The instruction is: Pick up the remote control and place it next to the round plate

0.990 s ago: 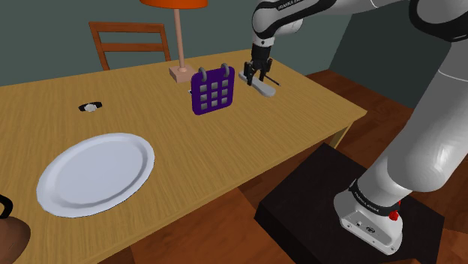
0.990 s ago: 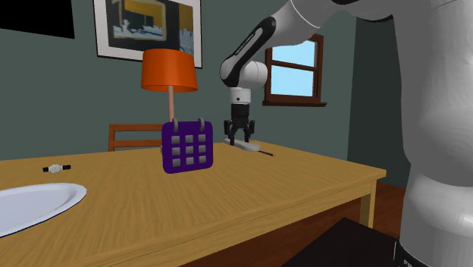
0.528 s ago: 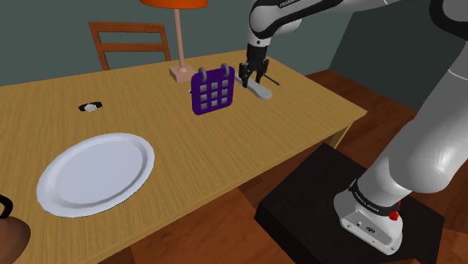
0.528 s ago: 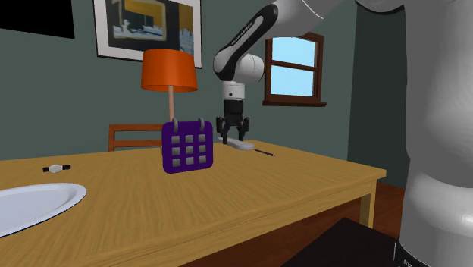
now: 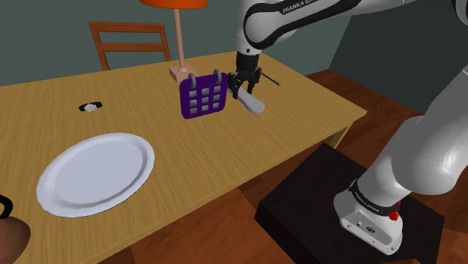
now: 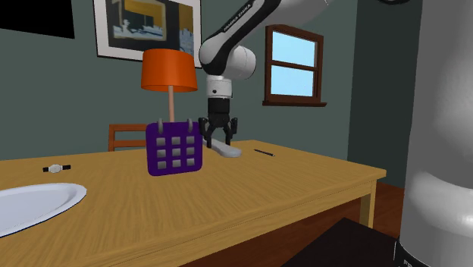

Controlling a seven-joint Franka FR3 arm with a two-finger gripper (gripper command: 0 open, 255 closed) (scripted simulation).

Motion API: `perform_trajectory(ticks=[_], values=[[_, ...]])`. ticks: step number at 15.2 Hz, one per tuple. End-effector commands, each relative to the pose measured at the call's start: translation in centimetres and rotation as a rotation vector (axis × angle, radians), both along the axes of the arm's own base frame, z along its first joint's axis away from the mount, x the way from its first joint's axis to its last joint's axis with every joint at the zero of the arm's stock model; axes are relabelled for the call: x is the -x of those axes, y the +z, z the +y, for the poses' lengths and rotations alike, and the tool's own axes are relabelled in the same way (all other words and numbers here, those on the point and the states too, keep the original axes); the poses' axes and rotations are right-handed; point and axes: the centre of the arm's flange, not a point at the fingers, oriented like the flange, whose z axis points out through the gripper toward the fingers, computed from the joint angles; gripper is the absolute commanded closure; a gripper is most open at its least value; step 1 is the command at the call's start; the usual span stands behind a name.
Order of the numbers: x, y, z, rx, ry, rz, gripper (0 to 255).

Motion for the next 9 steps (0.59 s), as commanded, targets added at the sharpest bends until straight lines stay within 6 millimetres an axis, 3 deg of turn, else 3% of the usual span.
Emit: perform_trajectory(ticks=[1, 9], values=[[1.2, 0.0, 2.7, 0.000, 0.001, 0.001, 255], [5.3, 0.1, 12.4, 0.000, 0.001, 0.001, 255]])
